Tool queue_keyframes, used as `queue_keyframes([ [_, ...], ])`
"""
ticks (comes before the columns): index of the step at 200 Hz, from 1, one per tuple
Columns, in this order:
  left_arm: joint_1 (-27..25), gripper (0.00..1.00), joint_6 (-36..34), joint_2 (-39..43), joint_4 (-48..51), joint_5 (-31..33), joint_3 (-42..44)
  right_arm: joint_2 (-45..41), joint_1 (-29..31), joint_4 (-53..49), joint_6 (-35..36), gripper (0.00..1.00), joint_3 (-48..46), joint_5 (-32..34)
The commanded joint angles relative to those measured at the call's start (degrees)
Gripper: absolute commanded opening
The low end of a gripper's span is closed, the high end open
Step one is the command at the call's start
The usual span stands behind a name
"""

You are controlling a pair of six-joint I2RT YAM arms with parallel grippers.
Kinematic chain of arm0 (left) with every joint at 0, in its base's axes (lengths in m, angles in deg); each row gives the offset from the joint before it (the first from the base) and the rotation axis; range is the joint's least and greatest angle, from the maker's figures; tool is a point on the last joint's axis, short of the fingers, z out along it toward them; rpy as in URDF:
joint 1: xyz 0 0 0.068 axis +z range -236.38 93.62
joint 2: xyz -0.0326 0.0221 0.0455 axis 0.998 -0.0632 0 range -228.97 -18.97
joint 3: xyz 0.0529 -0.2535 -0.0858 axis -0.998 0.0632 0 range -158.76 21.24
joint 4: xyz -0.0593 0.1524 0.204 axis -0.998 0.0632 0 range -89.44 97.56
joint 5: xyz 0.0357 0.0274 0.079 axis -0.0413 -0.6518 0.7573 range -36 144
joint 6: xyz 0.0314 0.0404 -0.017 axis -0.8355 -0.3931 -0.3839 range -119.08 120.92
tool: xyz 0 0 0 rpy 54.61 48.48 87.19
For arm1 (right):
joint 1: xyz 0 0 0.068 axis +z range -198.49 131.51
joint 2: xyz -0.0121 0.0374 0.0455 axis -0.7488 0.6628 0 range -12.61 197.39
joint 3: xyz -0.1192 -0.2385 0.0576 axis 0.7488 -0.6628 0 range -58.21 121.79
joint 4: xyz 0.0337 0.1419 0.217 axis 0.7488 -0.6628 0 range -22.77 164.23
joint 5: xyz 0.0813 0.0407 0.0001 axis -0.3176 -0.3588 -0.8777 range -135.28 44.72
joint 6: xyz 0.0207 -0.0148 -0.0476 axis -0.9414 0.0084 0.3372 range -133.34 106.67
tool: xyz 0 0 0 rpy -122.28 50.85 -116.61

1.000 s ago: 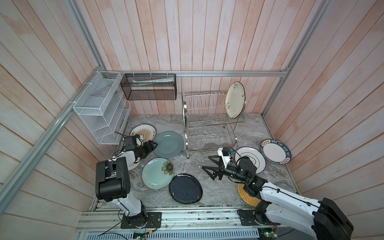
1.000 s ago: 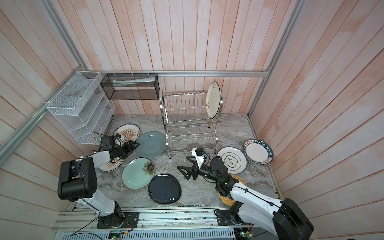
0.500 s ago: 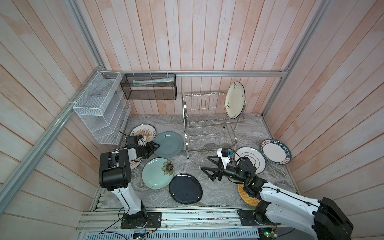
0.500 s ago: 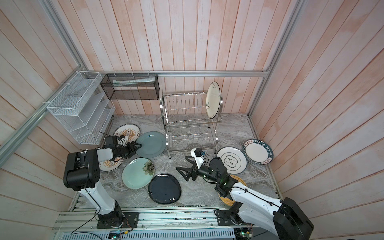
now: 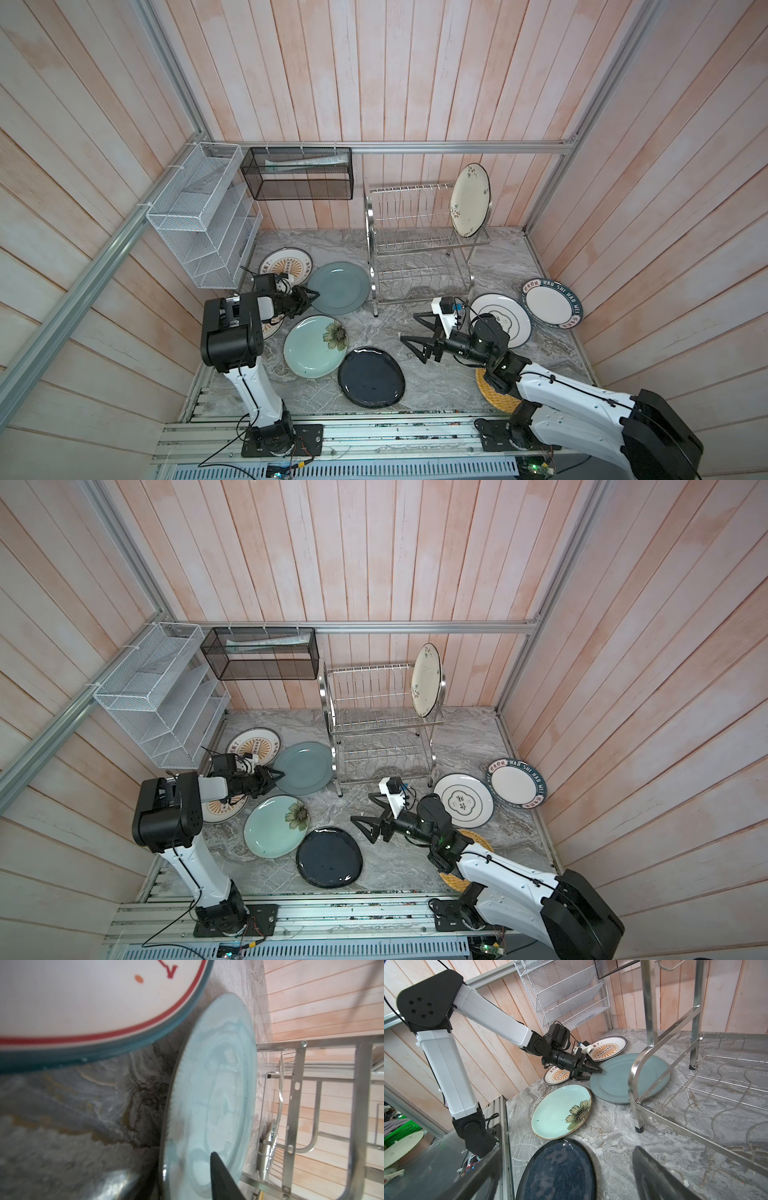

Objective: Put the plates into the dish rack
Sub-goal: 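Grasp the pale teal plate's edge with the left gripper while the right gripper approaches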

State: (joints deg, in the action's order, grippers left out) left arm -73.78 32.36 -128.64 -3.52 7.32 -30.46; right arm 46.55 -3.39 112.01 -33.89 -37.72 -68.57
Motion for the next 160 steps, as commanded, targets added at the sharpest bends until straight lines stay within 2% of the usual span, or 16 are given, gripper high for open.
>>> queue_keyframes([
  [1,-0.25,0.23,1.27,-2.19,-1.14,-0.19,0.27,0.29,0.41,1.52,0.80,0.97,-0.20,-0.45],
  [11,-0.21,0.12,2.53,-2.27,-2.66,-1.00,0.50,0.28,0.43,1.53,0.84,0.98,-0.26,-0.41],
  [29,-0.22,0.00,6.61,-0.96,-7.80,-3.34,2.12,0.26,0.43,1.43,0.80,0.98,-0.25,0.00],
  [55,-0.21,0.00,10.95,3.18,-12.27,-4.36,3.93,0.03,0.41,1.19,0.69,0.98,-0.31,0.95],
  [102,-0.21,0.00,15.21,12.01,-13.55,-4.29,4.93,0.26,0.44,0.85,0.82,0.98,-0.30,1.59],
  [160,-0.14,0.00,16.90,22.41,-10.80,-1.13,5.56,0.78,0.43,0.20,1.30,0.98,-0.10,3.05],
])
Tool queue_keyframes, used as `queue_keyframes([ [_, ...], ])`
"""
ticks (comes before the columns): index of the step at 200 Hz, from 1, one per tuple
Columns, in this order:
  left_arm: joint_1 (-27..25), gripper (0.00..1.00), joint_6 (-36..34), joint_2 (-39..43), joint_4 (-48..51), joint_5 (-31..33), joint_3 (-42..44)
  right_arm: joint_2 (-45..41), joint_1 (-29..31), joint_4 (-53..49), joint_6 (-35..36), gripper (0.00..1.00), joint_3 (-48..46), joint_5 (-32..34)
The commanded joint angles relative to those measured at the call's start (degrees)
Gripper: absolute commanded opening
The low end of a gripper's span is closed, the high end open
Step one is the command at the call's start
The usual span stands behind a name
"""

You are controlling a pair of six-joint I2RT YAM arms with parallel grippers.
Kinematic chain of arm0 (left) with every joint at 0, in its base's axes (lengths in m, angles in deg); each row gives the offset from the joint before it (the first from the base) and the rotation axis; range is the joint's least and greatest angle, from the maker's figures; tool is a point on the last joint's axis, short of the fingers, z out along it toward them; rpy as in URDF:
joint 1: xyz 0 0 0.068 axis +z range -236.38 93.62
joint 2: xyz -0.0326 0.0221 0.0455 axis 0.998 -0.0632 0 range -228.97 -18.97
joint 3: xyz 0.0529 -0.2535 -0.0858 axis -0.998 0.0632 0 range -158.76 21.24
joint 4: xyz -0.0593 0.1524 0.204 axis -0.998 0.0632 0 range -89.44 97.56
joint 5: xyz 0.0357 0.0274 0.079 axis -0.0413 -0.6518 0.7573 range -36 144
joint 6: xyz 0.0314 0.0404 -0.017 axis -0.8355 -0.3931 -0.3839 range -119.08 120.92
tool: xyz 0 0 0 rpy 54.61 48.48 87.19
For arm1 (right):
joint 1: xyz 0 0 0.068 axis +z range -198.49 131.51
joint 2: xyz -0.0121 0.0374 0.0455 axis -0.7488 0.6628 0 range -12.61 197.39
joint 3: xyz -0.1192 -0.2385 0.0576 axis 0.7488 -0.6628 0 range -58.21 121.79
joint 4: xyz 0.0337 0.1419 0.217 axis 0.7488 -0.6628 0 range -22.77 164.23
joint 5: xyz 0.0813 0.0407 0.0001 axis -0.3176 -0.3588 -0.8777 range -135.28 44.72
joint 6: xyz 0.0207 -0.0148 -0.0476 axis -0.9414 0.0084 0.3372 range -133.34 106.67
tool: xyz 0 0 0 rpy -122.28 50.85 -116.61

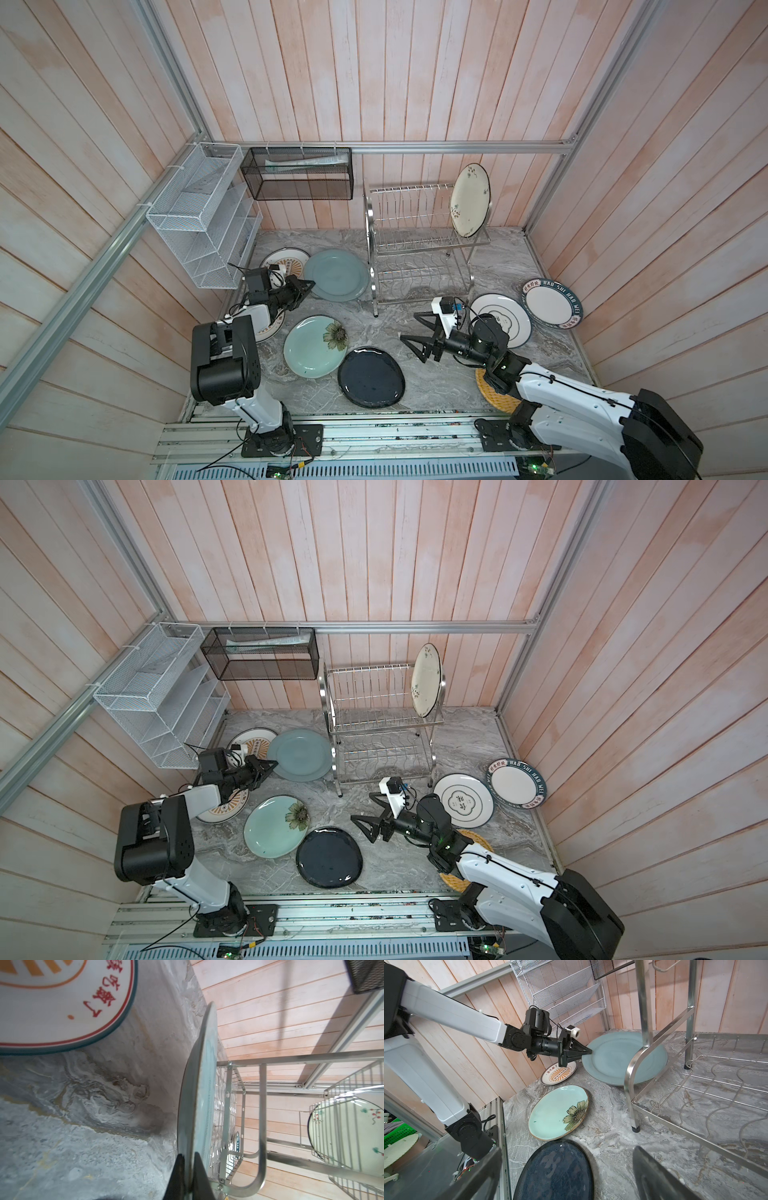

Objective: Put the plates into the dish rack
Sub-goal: 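Grasp the pale teal plate's edge with the left gripper while the right gripper approaches, then lift the teal plate upright with the left gripper toward the right gripper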

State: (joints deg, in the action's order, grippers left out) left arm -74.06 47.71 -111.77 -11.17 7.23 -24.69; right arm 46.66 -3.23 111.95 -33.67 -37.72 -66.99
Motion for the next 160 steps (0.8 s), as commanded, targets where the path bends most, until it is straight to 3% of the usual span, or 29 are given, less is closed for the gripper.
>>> queue_keyframes([
  [1,0.15,0.00,1.55,5.79,-3.09,-0.96,-0.17,0.67,0.27,0.22,1.09,0.98,-0.06,1.53],
  [67,0.98,0.00,1.53,23.26,8.65,10.93,2.03,1.64,0.27,-0.84,1.42,0.98,0.41,2.72],
  [119,2.89,0.00,3.49,36.85,18.62,10.32,3.18,1.25,0.27,-2.48,1.75,0.98,0.52,5.85],
  [160,2.99,0.00,3.75,45.38,25.41,6.19,3.31,0.07,-0.87,-3.72,1.30,0.98,0.51,7.66],
])
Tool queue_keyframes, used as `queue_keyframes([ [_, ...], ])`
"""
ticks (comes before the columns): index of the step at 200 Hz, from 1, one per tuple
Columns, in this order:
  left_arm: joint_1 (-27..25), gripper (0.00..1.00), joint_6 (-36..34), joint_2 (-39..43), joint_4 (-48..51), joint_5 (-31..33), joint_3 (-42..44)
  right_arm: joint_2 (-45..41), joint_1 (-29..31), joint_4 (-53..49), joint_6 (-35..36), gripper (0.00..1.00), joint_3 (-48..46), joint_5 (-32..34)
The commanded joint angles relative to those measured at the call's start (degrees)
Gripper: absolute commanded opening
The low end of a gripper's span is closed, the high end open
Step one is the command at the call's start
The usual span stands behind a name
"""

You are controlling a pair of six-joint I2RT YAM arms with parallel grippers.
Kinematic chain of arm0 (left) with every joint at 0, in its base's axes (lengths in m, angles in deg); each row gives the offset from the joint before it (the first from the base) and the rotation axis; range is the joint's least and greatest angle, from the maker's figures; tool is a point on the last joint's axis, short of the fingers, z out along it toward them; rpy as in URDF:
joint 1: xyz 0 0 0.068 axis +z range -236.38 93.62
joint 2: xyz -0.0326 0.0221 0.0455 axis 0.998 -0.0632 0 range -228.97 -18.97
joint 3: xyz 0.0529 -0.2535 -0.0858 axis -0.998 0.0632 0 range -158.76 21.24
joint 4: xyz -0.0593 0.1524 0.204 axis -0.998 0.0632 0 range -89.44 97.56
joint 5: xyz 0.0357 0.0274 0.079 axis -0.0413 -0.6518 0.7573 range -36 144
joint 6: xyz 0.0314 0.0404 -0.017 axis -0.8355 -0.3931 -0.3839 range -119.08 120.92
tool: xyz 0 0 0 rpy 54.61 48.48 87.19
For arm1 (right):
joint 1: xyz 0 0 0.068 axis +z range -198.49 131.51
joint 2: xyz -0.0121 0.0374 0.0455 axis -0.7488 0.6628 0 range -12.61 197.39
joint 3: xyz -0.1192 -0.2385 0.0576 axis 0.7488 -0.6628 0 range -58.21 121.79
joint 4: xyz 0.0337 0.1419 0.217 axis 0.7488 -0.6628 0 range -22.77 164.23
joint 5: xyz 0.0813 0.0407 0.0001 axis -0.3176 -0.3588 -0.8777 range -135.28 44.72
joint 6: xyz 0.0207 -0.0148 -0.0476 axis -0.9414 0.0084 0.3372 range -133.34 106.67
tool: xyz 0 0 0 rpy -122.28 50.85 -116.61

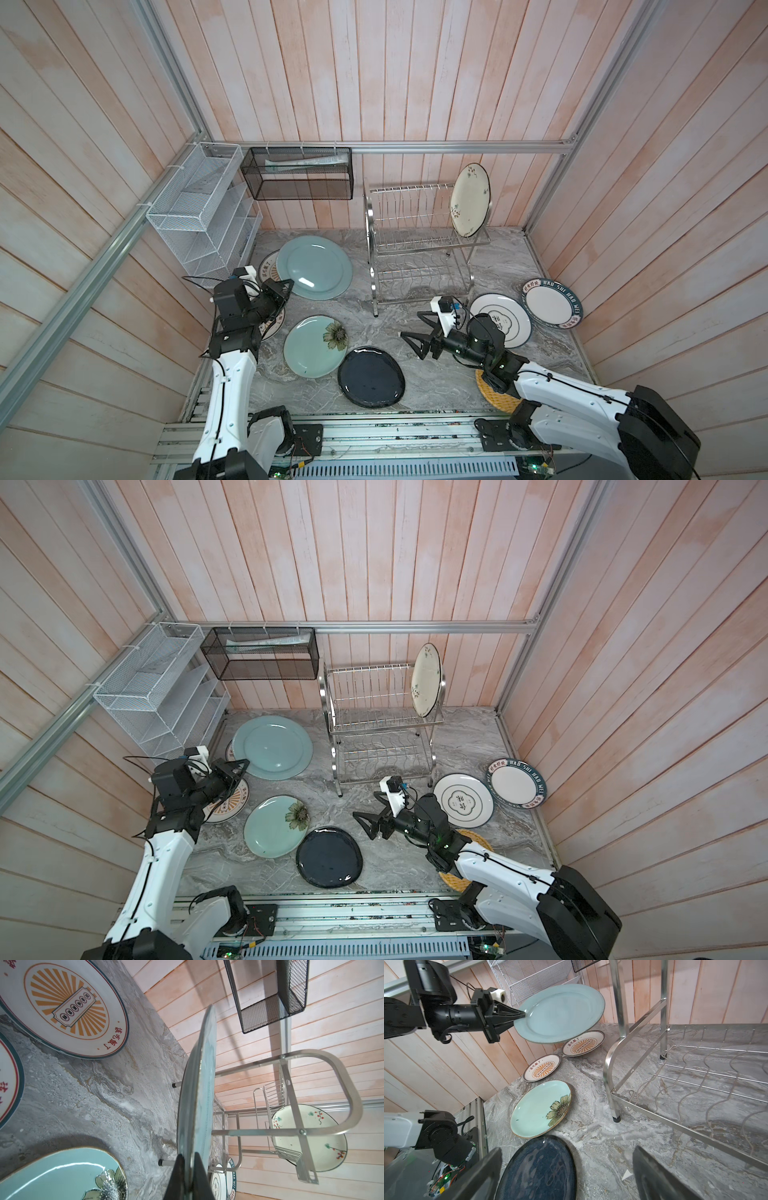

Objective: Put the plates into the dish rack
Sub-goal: 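Lift the teal plate upright with the left gripper toward the right gripper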

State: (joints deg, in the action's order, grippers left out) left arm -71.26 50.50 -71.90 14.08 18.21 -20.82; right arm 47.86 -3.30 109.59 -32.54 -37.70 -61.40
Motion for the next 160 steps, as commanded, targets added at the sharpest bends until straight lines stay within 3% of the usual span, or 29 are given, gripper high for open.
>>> queue_keyframes([
  [1,0.23,0.00,0.91,5.62,0.31,-4.97,-0.56,-1.13,-0.89,-1.39,0.01,0.98,0.45,2.06],
  [44,0.27,0.00,-0.26,13.61,4.80,-11.82,2.38,-1.50,-7.79,-6.55,-7.60,0.98,4.85,-5.61],
  [106,-1.71,0.00,7.30,22.61,-2.90,-22.15,12.60,1.83,-8.31,-27.60,-12.77,0.97,19.52,-4.80],
  [133,-7.71,0.00,12.49,26.12,-7.78,-19.56,16.26,2.51,-8.32,-24.55,-16.48,0.97,20.04,-10.33],
  [160,-16.43,0.00,16.36,27.02,-13.25,-13.02,19.11,3.61,-8.28,-24.41,-19.13,0.97,20.85,-10.48],
])
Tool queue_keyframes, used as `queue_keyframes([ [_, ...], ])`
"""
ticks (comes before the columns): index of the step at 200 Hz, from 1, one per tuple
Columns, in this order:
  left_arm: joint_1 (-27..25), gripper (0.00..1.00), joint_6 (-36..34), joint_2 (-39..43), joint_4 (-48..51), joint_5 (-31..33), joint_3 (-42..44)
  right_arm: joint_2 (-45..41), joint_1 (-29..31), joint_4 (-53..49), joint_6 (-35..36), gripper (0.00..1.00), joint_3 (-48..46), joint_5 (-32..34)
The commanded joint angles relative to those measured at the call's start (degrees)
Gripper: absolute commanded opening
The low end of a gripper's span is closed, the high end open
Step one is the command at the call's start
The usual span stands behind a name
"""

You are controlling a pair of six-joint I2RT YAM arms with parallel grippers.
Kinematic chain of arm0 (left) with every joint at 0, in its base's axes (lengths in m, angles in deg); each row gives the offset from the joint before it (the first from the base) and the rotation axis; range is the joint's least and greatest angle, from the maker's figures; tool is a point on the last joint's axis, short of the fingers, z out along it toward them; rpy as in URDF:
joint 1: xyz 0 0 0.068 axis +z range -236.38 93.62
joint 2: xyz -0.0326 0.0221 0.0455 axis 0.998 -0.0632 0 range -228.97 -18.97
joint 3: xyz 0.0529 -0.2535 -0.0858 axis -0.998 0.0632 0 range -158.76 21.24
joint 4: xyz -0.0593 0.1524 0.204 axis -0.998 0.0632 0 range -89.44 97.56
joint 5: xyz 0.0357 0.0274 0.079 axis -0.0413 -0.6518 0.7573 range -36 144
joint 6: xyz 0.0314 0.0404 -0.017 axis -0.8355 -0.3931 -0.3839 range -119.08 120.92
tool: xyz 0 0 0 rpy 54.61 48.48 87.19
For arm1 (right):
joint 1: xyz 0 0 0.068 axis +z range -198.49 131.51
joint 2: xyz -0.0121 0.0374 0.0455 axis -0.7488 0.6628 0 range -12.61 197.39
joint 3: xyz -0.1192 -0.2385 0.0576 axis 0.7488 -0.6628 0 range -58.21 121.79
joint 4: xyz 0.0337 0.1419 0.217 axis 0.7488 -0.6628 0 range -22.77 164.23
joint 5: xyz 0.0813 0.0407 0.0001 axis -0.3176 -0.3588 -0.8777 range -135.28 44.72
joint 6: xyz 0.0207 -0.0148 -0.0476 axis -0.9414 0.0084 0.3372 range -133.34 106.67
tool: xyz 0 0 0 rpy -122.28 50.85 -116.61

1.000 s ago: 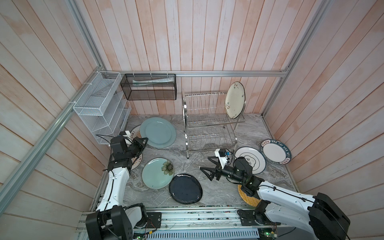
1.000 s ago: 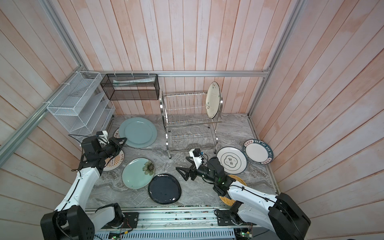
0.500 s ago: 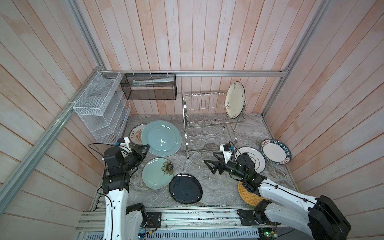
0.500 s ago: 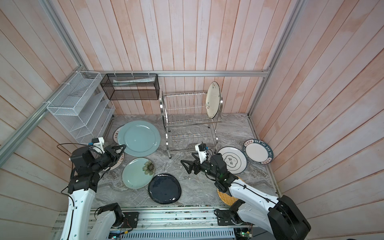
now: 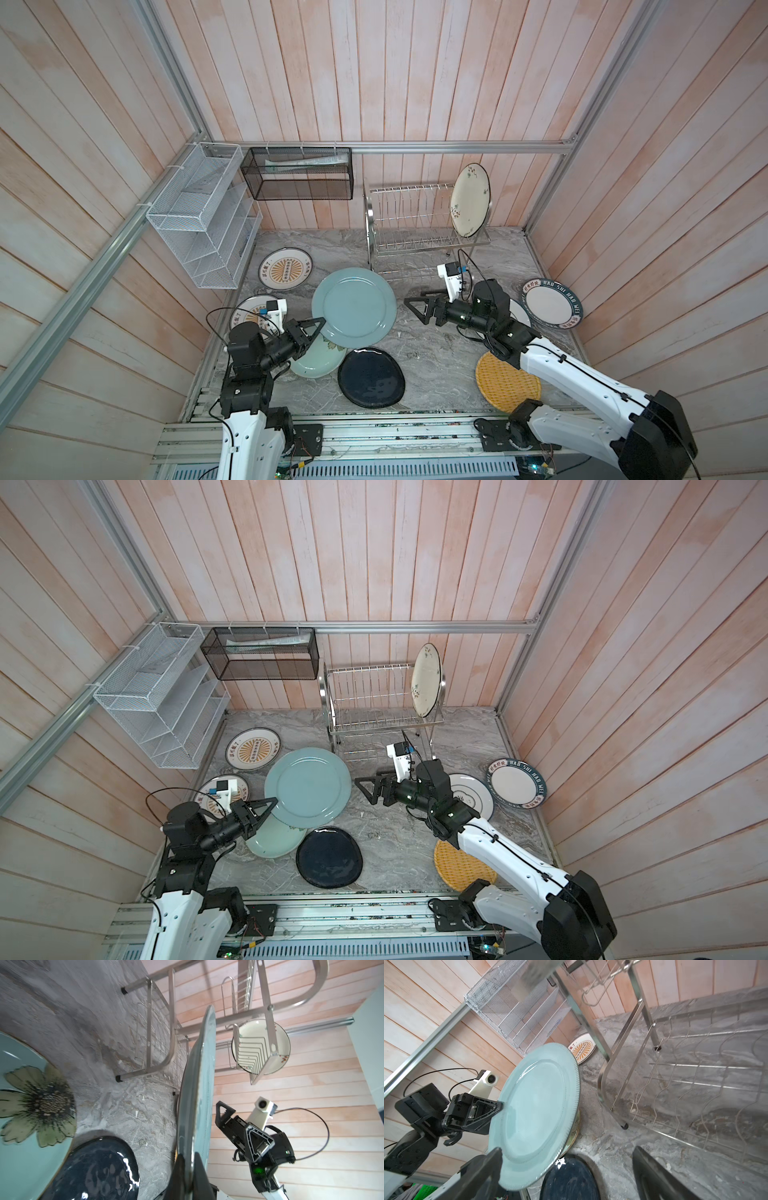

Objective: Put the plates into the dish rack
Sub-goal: 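Lift the teal plate upright with the left gripper toward the right gripper, then grasp the teal plate rim with the right gripper while the left gripper releases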

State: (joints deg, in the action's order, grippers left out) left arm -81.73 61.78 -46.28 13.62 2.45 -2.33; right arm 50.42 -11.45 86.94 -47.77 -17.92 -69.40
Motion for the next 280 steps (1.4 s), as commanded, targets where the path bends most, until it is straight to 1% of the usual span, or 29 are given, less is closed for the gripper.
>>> queue_keyframes([
  [1,-6.36,0.00,5.07,1.35,-12.84,3.06,0.63,1.05,-0.12,-1.77,-3.90,0.97,1.07,-2.48],
  [26,-14.63,0.00,5.75,-1.27,-17.57,8.58,0.81,2.43,-0.12,-1.94,-6.00,0.97,1.52,-2.25],
  [49,-19.75,0.00,5.76,-4.60,-21.42,11.66,0.38,2.98,-0.53,-3.25,-7.79,0.97,1.33,-0.34],
  [62,-21.34,0.00,6.25,-6.16,-24.03,12.41,0.52,2.50,-1.98,-1.55,-10.12,0.96,-0.20,-1.50],
  [79,-23.01,0.00,6.77,-8.17,-27.10,13.02,0.81,1.34,-3.89,1.37,-13.15,0.92,-2.81,-4.10],
  [126,-26.37,0.00,7.29,-12.25,-32.88,14.71,1.31,-3.15,-3.99,1.23,-15.18,0.83,-5.72,-5.64],
  [150,-27.36,0.00,6.91,-13.43,-33.66,15.82,0.90,-5.32,-3.99,0.69,-16.19,0.70,-7.00,-6.25],
  [170,-27.88,0.00,6.99,-14.77,-34.89,15.95,0.90,-7.22,-4.07,0.34,-16.76,0.61,-7.92,-5.93],
  [193,-28.98,0.00,7.09,-16.40,-36.20,16.62,0.81,-8.82,-4.03,0.11,-17.63,0.49,-8.26,-5.79],
  [204,-29.57,0.00,7.03,-17.18,-36.85,16.90,0.59,-9.28,-3.99,0.07,-17.94,0.43,-8.30,-5.70],
  [218,-30.19,0.00,6.79,-17.85,-37.41,17.26,0.28,-9.80,-4.01,-0.05,-18.29,0.33,-8.30,-5.53],
  [255,-30.93,0.00,6.37,-19.32,-38.16,17.54,-0.07,-11.26,-4.12,-0.78,-19.70,0.13,-8.24,-4.48],
  [270,-31.25,0.00,6.22,-19.72,-38.62,17.52,0.10,-12.29,-4.01,-1.29,-20.06,0.02,-8.30,-3.40],
  [280,-31.35,0.00,6.20,-20.10,-38.81,17.54,0.19,-13.14,-4.07,-1.82,-20.19,0.00,-8.20,-2.71],
])
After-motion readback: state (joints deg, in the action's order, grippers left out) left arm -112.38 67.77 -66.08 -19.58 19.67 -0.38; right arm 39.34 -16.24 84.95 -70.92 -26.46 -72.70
